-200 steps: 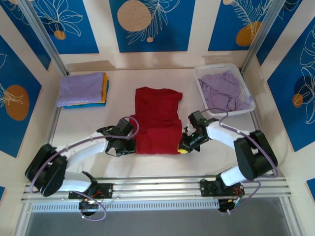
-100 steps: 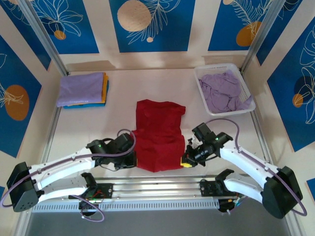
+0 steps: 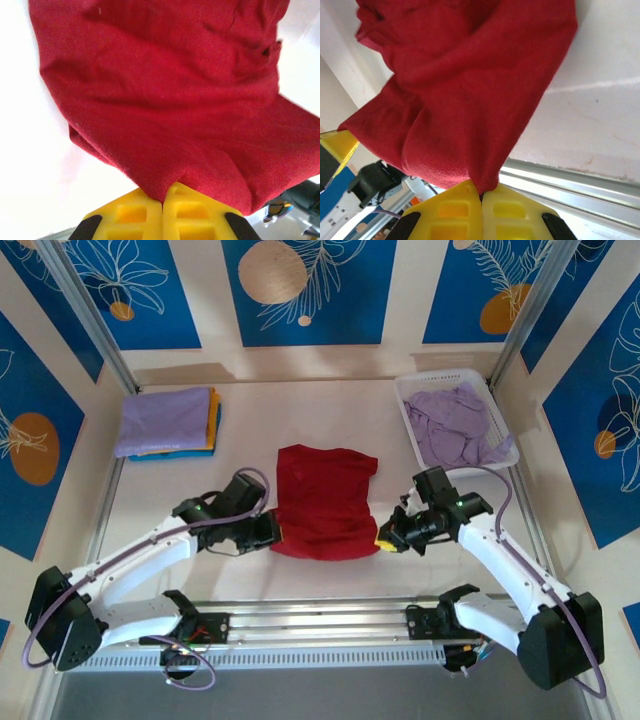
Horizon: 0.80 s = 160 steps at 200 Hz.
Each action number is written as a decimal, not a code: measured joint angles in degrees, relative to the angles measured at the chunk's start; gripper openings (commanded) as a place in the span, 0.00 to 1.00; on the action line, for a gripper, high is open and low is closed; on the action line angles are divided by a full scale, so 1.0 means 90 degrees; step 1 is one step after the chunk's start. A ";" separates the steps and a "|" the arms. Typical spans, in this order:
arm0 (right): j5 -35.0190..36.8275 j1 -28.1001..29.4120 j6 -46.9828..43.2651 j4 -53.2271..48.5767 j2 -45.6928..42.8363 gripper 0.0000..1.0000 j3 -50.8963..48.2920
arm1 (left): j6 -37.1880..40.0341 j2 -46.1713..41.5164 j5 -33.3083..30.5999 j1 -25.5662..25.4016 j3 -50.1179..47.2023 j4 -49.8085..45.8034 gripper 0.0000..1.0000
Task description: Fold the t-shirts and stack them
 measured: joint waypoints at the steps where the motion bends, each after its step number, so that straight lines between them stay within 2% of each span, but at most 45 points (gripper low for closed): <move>1: 0.0000 -0.0007 -0.0012 0.0000 0.0012 0.00 0.0010 | 0.0007 0.0005 0.0005 0.0022 0.0010 0.0002 0.00; 37: -0.0051 -0.0262 -0.0313 -0.0022 0.0617 0.00 0.0699 | 0.0461 0.0452 0.0498 0.0811 0.0588 0.0022 0.00; 101: -0.0148 -0.0622 -0.0709 0.0022 0.1702 0.00 0.1894 | 0.1069 0.1693 0.1195 0.1800 0.1911 -0.0012 0.00; 133: -0.0301 -0.0945 -0.0806 0.0187 0.2611 0.00 0.2404 | 0.1275 0.2732 0.1651 0.2249 0.2934 0.0039 0.00; 160: -0.0493 -0.1275 -0.0879 0.0418 0.3759 0.00 0.3123 | 0.1333 0.3922 0.2055 0.2562 0.3762 0.0238 0.00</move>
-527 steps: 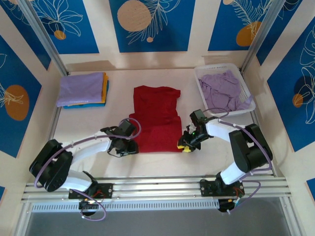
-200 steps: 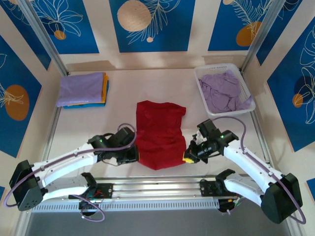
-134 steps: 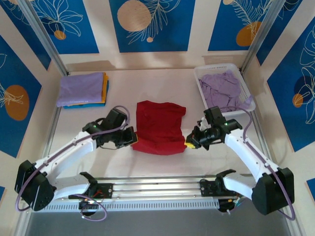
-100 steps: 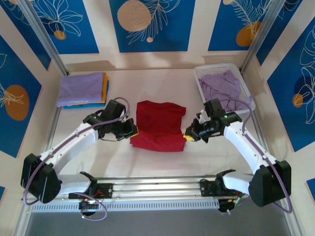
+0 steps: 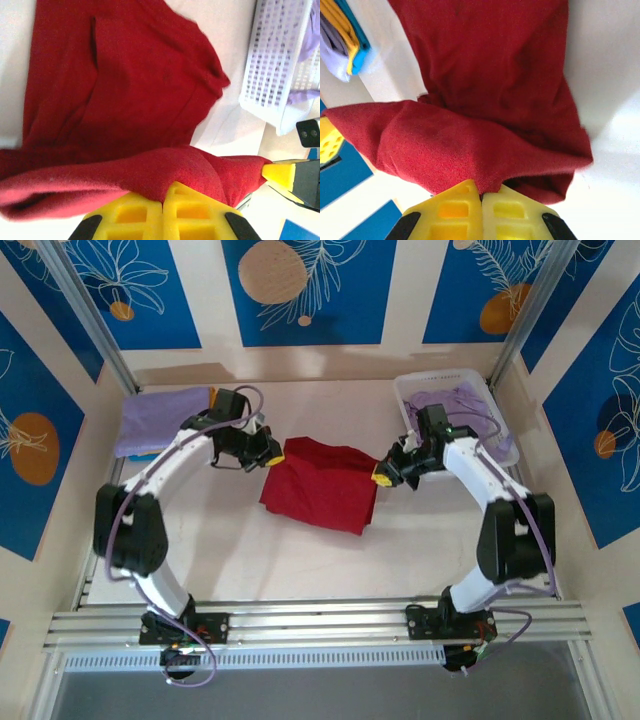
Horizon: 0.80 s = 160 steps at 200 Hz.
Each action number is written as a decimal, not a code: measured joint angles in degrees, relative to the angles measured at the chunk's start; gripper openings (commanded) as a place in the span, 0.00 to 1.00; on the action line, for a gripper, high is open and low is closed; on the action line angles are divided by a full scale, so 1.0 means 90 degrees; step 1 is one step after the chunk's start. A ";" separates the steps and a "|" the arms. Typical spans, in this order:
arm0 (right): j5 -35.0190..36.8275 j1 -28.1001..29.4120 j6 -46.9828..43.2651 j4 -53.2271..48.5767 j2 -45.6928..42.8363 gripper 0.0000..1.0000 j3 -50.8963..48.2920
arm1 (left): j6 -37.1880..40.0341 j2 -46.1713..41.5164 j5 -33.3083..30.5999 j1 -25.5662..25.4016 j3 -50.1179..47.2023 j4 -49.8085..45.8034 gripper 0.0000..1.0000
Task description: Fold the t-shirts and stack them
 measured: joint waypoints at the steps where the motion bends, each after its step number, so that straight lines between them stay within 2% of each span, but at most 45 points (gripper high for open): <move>1: 0.0000 -0.0015 -0.0007 0.0017 0.0070 0.00 0.0049 | 0.0000 0.0036 0.0005 0.0010 0.0022 0.0015 0.00; 18: 0.0012 -0.0185 -0.0119 0.0049 0.0928 0.00 0.0758 | 0.0002 0.0979 0.0221 0.0206 0.0714 0.0068 0.00; 47: 0.0255 -0.0296 -0.0335 -0.0058 0.2290 0.00 0.2149 | 0.0000 0.2839 0.0437 0.0362 0.2710 0.0015 0.00; 57: 0.0449 -0.0277 -0.0398 -0.0165 0.2684 0.12 0.2662 | -0.0012 0.3315 0.0471 0.0381 0.3254 0.0017 0.00; 65: 0.0610 -0.0233 -0.0466 -0.0364 0.2985 0.24 0.3116 | -0.0053 0.3667 0.0512 0.0391 0.3682 0.0022 0.12; 73: 0.0831 -0.0185 -0.0544 -0.0539 0.3242 0.33 0.3546 | -0.0109 0.3932 0.0566 0.0403 0.3966 0.0104 0.38; 76: 0.0930 -0.0160 -0.0525 -0.0588 0.3320 0.36 0.3674 | -0.0141 0.4007 0.0585 0.0406 0.4036 0.0136 0.42; 90: 0.1406 -0.0029 -0.0634 -0.0872 0.3512 0.45 0.4177 | -0.0301 0.4306 0.0687 0.0423 0.4231 0.0333 0.45; 103: 0.1770 0.0129 -0.0729 -0.1168 0.3521 0.48 0.4493 | -0.0410 0.4442 0.0733 0.0437 0.4243 0.0476 0.51; 117: 0.2101 0.0330 -0.0806 -0.1375 0.3453 0.50 0.4765 | -0.0534 0.4500 0.0729 0.0444 0.4243 0.0559 0.55; 127: 0.2288 0.0469 -0.0865 -0.1520 0.3415 0.50 0.4911 | -0.0624 0.4498 0.0726 0.0452 0.4243 0.0639 0.62; 160: 0.2572 0.0886 -0.0940 -0.1802 0.3174 0.50 0.4962 | -0.0549 0.4265 0.0595 0.0440 0.4143 0.0743 0.62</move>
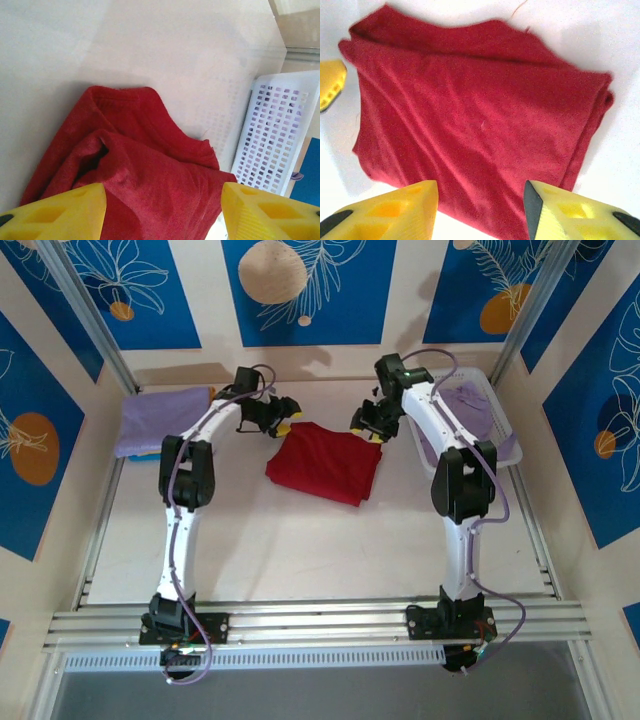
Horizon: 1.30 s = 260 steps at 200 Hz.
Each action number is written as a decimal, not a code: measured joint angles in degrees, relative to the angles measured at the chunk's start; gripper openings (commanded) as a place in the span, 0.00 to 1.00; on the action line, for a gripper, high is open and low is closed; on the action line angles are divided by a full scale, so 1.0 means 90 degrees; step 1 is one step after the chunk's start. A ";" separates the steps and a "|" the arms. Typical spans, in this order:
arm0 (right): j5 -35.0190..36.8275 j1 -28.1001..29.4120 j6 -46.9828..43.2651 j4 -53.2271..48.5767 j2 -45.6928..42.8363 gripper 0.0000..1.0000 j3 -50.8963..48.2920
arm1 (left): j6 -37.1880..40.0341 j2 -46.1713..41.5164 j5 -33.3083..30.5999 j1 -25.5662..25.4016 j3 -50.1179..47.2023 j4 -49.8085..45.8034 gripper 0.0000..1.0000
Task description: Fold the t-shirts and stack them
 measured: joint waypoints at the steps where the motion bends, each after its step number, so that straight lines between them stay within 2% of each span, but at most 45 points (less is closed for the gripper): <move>1: 0.0002 0.0015 -0.0002 0.0002 -0.0017 0.50 -0.0022 | -0.0002 -0.0012 -0.0010 0.0000 -0.0012 0.0000 0.62; 37: -0.0321 0.0274 0.0197 0.0367 -0.0209 0.50 -0.0974 | 0.0396 -0.0998 -0.0423 -0.0155 -0.0950 -0.0114 0.62; 60: -0.0590 0.0430 0.0333 0.0612 -0.0136 0.50 -0.1532 | 0.0716 -0.1579 -0.0765 -0.0442 -0.1705 -0.0131 0.63; 100: -0.0823 0.0731 0.0350 0.0945 0.0087 0.49 -0.2101 | 0.1205 -0.1773 -0.1258 -0.0971 -0.2912 -0.0158 0.63; 144: -0.1307 0.0869 0.0255 0.1413 -0.0066 0.49 -0.2948 | 0.1365 -0.2300 -0.1229 -0.0981 -0.4048 0.0107 0.64; 184: -0.1610 0.0954 0.0185 0.1962 -0.0787 0.49 -0.4022 | 0.1290 -0.3521 -0.1316 -0.1100 -0.5787 0.0466 0.63; 214: -0.1588 0.1358 0.0197 0.2339 -0.1802 0.52 -0.5158 | 0.1086 -0.4813 -0.1379 -0.1355 -0.7218 0.0503 0.64; 226: -0.1564 0.1520 0.0226 0.2402 -0.2329 0.54 -0.5559 | 0.0988 -0.5464 -0.1379 -0.1418 -0.7711 0.0362 0.65; 236: -0.1540 0.1615 0.0221 0.2441 -0.2754 0.60 -0.5821 | 0.0923 -0.5962 -0.1394 -0.1445 -0.7956 0.0189 0.66; 260: -0.1343 0.1593 0.0185 0.2484 -0.3599 0.68 -0.6161 | 0.0860 -0.6924 -0.1518 -0.1413 -0.8041 -0.0160 0.66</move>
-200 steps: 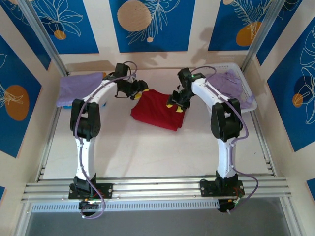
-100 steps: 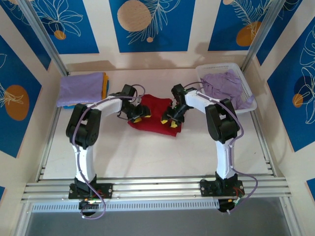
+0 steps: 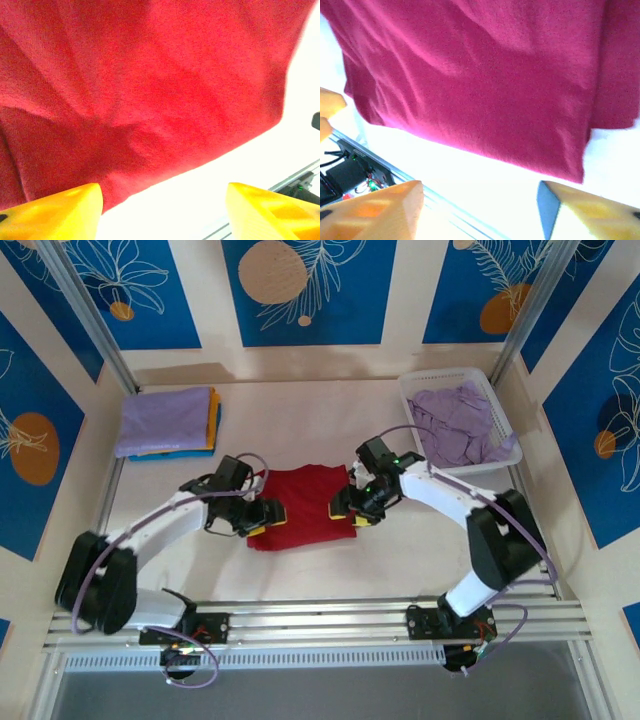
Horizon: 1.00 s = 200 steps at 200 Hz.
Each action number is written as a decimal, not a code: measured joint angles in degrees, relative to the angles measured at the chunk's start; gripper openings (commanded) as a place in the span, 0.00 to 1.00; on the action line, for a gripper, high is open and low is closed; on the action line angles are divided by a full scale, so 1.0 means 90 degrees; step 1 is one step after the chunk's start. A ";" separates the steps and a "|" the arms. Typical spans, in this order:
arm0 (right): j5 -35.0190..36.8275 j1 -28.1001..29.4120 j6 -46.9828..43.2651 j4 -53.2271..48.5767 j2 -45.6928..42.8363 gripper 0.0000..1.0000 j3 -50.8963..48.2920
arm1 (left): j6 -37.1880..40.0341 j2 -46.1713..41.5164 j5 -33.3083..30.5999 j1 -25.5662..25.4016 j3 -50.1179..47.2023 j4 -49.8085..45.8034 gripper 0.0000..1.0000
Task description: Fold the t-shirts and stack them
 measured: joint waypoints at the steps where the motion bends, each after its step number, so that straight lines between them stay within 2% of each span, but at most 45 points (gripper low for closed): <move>1: 0.0017 -0.0010 -0.0022 -0.0005 -0.0036 0.68 -0.0007 | -0.0002 -0.0046 -0.0005 0.0007 0.0000 -0.0002 0.66; 18: 0.0097 -0.0126 -0.0158 0.0000 -0.0243 0.70 0.0005 | 0.0000 -0.0352 -0.0056 0.0085 0.0019 -0.0104 0.66; 40: 0.0206 -0.0359 -0.0415 -0.0068 -0.0019 0.69 0.0121 | 0.0029 -0.0238 -0.0206 0.0257 0.0129 -0.0240 0.63; 107: 0.0345 -0.0916 -0.1154 -0.0233 0.1472 0.53 0.1610 | 0.0571 0.1129 -0.0622 0.0923 0.1319 -0.0340 0.47; 142: 0.0238 -0.1100 -0.1358 -0.0192 0.2142 0.50 0.2310 | 0.0716 0.2261 -0.0272 0.0923 0.2771 -0.0340 0.34; 200: -0.0172 -0.1321 -0.1530 -0.0153 0.2907 0.43 0.2992 | 0.0857 0.4549 0.0474 0.0636 0.5756 -0.0605 0.25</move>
